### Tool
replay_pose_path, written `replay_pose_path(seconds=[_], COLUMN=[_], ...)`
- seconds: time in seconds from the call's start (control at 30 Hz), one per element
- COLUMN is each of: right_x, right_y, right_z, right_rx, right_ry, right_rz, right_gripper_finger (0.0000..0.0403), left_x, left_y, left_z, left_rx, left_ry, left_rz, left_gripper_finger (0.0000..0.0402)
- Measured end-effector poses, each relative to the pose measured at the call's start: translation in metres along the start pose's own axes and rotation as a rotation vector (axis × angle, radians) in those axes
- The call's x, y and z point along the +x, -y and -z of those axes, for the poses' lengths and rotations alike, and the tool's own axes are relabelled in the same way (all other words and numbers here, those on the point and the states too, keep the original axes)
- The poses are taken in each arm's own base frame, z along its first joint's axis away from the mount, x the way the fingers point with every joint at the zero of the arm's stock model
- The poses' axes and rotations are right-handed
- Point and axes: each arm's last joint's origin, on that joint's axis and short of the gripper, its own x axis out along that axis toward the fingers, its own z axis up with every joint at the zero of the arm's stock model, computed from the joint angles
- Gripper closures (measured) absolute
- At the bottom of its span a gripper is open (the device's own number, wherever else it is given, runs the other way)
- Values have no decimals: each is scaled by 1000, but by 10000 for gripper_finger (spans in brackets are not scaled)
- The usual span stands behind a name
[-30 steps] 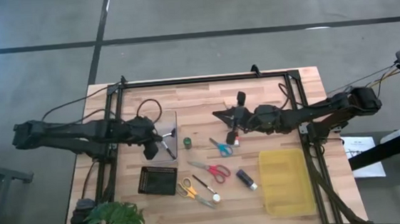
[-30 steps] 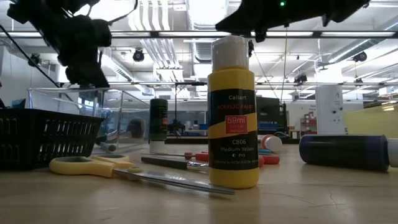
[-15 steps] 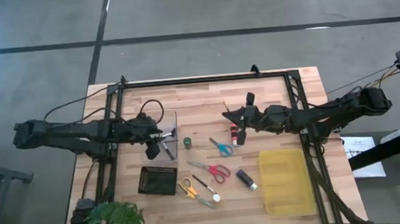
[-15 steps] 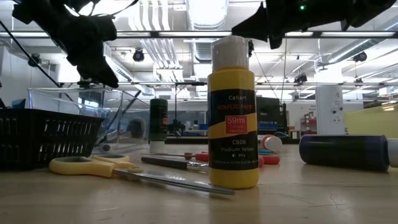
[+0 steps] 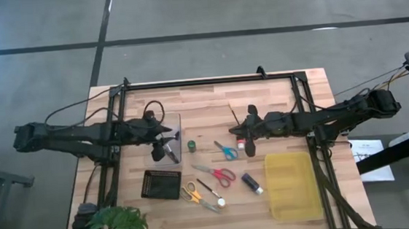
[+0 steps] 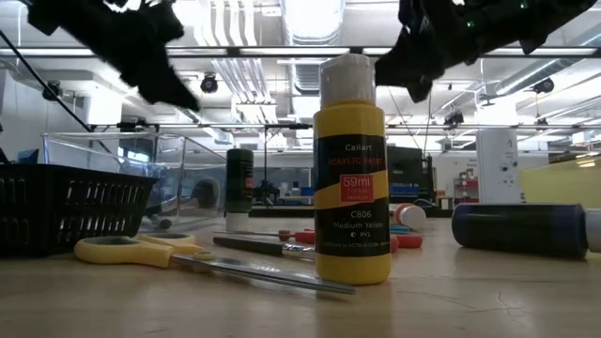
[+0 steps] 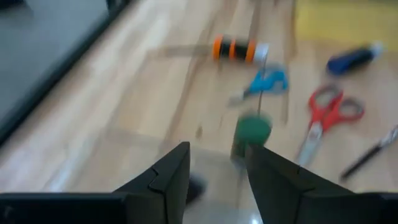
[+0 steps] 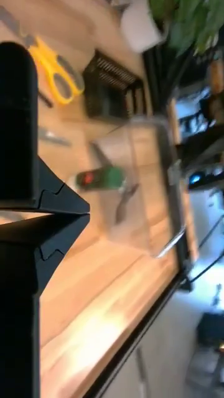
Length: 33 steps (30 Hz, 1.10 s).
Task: Pick & Place Paint Supplies
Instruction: Put the liner brush into the transparent bin
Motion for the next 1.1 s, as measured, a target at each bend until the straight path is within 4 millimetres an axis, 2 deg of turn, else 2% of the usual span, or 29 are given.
replay_pose_path(seconds=[0.13, 0.3, 0.43, 0.57, 0.63, 0.73, 0.93, 1.1], right_x=[0, 3, 13, 28, 41, 66, 120, 146], right_y=[7, 20, 42, 74, 88, 107, 133, 148], right_z=[5, -14, -30, -35, -33, -30, -13, 4], right_rx=[17, 35, 52, 174, 227, 279, 312, 318], right_ry=[-86, -189, -207, -288, -332, -392, -576, -724], right_rz=[154, 279, 362, 493, 504, 502, 536, 572], right_gripper_finger=[394, 383, 331, 263, 238, 221, 218, 218], left_x=[-4, -10, -15, -18, -20, -21, -24, -27], left_y=[1, 2, 2, 1, 1, 1, 0, 0], left_z=[-22, -43, -52, -57, -58, -59, -60, -59], left_rx=[27, 25, 6, -10, -14, -18, -18, -15], left_ry=[192, 410, 517, 567, 584, 602, 609, 609], left_rz=[11, 13, 13, 16, 17, 17, 17, 17], left_gripper_finger=[236, 236, 236, 236, 236, 236, 236, 236])
